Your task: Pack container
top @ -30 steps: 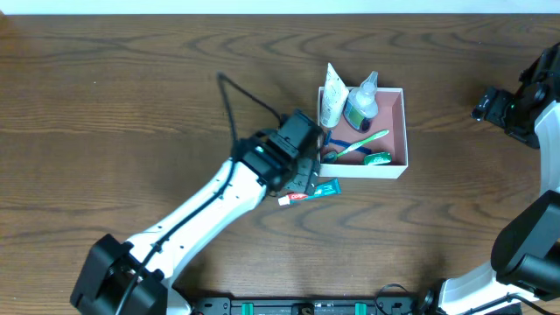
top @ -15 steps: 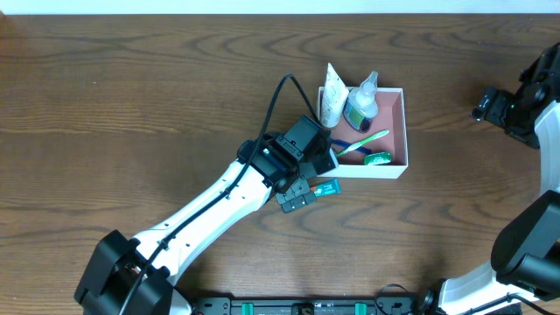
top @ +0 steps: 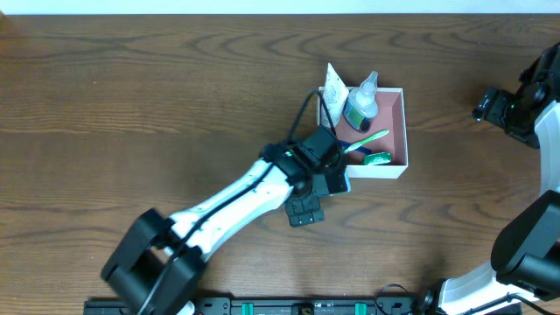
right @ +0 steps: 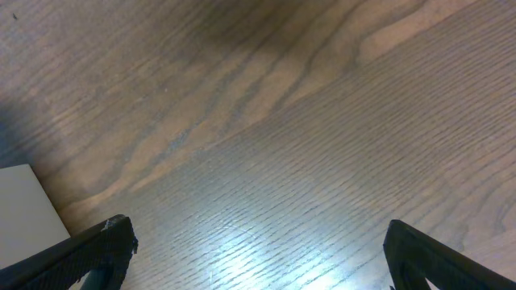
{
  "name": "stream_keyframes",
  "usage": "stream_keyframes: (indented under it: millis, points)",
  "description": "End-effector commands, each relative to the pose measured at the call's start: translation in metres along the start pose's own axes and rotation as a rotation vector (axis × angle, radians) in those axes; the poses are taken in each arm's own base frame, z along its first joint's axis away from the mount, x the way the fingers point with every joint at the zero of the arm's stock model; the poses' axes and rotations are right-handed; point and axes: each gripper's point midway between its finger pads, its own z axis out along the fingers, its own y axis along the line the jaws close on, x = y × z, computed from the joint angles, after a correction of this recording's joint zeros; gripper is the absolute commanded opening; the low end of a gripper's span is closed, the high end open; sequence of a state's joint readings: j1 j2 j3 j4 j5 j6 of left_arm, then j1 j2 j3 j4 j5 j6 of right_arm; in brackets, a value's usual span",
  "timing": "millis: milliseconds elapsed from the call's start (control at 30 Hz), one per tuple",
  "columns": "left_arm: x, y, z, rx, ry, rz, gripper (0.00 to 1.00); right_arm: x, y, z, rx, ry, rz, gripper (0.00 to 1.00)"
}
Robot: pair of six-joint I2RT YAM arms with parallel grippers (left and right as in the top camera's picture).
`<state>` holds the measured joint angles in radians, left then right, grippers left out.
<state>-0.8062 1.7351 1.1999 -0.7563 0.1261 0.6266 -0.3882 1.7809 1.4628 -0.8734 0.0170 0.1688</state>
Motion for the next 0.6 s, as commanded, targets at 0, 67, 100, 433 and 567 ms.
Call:
stream_keyframes:
  millis: [0, 67, 100, 433, 567]
  points:
    - [0.0045, -0.0053, 0.0135, 0.035, 0.030, 0.011, 0.99, 0.0012, -0.0028, 0.0031, 0.008, 0.008, 0.014, 0.99]
    - [0.0031, -0.0043, 0.0146, 0.032, 0.025, 0.011, 0.99, 0.0012, -0.0028, 0.0031, 0.008, 0.008, 0.014, 0.99]
    - [0.0016, -0.0034, 0.0146, 0.028, 0.019, 0.012, 0.99, 0.0012, -0.0028, 0.0031, 0.008, 0.008, 0.014, 0.99]
    - [0.0010, -0.0050, 0.0217, 0.044, 0.023, 0.007, 0.99, 0.0012, -0.0028, 0.0031, 0.008, 0.008, 0.014, 0.99]
    - [0.0018, -0.0055, 0.0234, 0.047, 0.028, -0.007, 0.99, 0.0012, -0.0028, 0.0031, 0.008, 0.008, 0.014, 0.99]
